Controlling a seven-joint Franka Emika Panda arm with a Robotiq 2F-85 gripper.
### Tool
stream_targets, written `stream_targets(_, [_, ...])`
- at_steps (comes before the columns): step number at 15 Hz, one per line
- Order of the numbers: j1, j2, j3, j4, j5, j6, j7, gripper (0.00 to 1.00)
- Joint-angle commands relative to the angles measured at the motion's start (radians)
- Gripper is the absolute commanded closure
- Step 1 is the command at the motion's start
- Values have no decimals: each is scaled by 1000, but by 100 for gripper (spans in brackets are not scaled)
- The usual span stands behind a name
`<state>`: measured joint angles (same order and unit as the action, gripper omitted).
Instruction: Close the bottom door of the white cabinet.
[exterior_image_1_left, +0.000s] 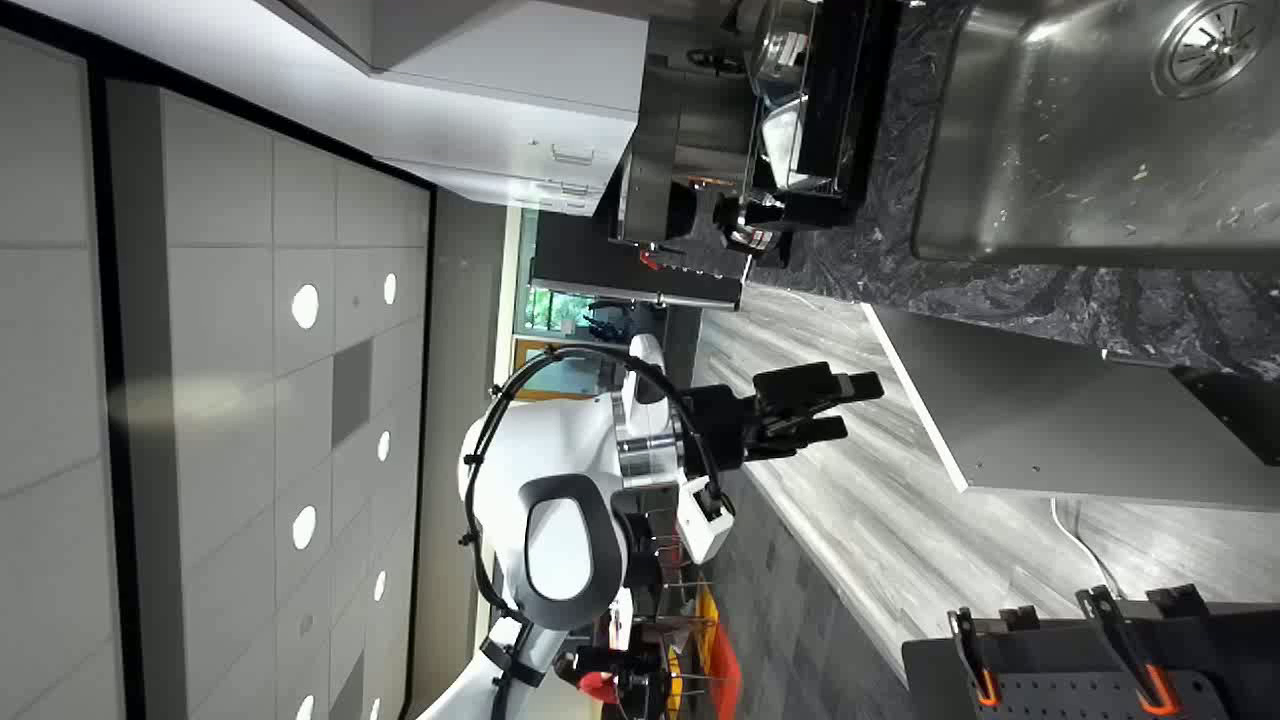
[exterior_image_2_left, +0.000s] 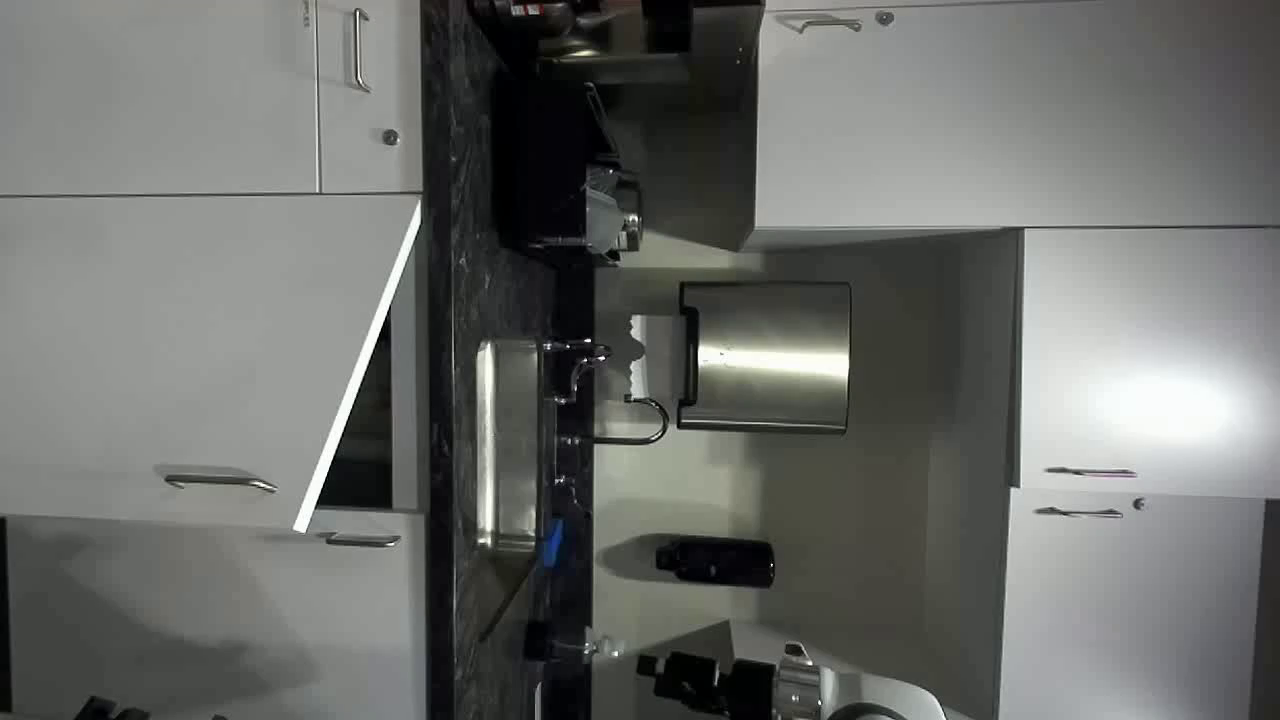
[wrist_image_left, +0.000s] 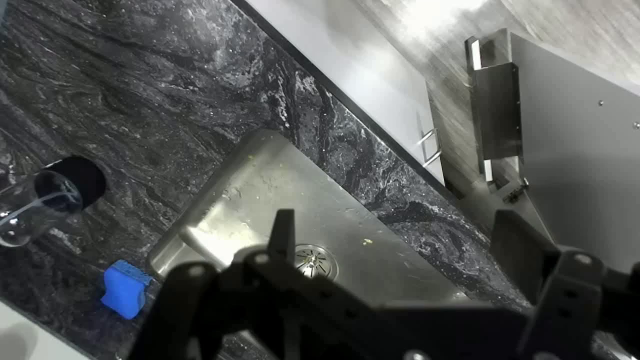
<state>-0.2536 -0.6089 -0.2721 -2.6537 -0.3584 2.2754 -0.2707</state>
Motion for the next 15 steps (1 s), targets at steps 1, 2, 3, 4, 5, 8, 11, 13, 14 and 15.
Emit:
stream_targets(1, [-7, 1, 8, 1, 7, -2, -4, 0])
stream_targets(2, [-7, 1, 8, 1, 7, -2, -4, 0])
stream_targets(3, [-7, 1, 8, 1, 7, -2, -4, 0])
stream_targets(4, [-7, 1, 8, 1, 7, -2, -4, 0])
stream_targets(5, [-7, 1, 8, 1, 7, -2, -4, 0])
stream_targets(8, [5, -44, 25, -30, 10, -4, -5, 0])
stream_targets(11, [80, -134, 55, -83, 102, -37, -24, 0])
stream_targets(13, [117, -210, 76, -124, 145, -80, -28, 0])
stream_targets(14, [136, -252, 110, -149, 162, -108, 2, 0])
stream_targets(15, [159, -297, 124, -164, 183, -149, 8, 0])
